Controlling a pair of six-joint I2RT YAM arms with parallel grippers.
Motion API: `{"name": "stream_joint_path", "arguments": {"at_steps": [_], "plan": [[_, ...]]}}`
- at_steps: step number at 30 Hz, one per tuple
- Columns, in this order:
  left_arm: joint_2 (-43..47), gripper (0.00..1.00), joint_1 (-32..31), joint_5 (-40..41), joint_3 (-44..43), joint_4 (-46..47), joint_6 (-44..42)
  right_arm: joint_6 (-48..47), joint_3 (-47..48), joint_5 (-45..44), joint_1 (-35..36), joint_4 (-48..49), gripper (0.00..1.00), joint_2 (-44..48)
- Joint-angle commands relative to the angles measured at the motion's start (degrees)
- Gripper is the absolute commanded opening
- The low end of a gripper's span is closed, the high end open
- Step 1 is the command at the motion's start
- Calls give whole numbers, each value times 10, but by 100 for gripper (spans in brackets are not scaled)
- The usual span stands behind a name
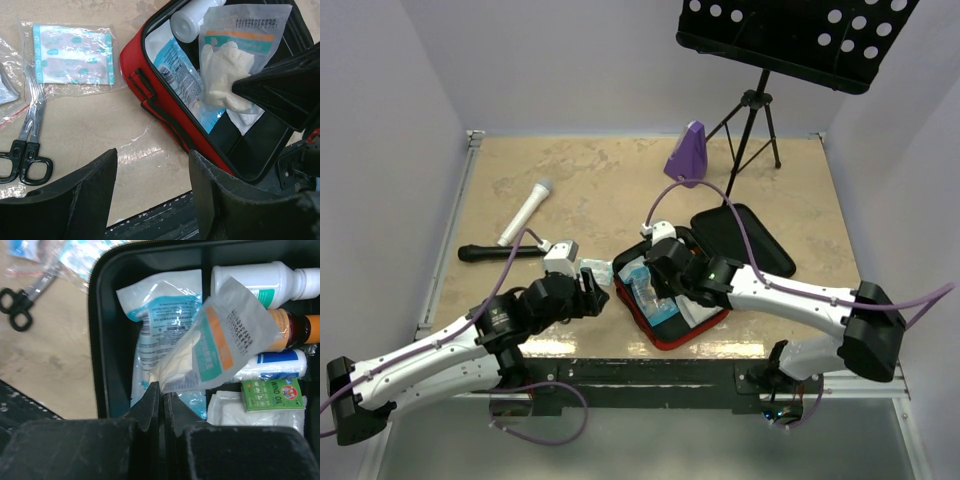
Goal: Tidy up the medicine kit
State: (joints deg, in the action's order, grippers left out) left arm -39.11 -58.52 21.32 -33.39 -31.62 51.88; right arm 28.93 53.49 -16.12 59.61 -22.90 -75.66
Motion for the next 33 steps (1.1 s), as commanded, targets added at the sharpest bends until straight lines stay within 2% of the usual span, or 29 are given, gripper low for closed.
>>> {"name": "stream_joint_path", "arguments": {"at_steps": [1,6,16,21,23,26,33], "plan": [[3,63,2,11,10,24,1,-34,43,-43,0,-11,0,-34],[9,63,2,12,18,28,1,-45,87,-94,1,-46,0,-79],[11,63,2,11,30,24,8,-31,155,-111,3,-94,1,-176],[11,63,3,11,30,23,11,-15,158,-98,13,-83,41,-158],[10,63,2,12,28,22,10,-7,155,-90,13,-73,48,-143],[0,63,3,12,25,24,9,-2,152,-87,13,-72,53,-122],[-18,63,3,13,20,30,8,10,122,-101,13,-64,53,-73]]}}
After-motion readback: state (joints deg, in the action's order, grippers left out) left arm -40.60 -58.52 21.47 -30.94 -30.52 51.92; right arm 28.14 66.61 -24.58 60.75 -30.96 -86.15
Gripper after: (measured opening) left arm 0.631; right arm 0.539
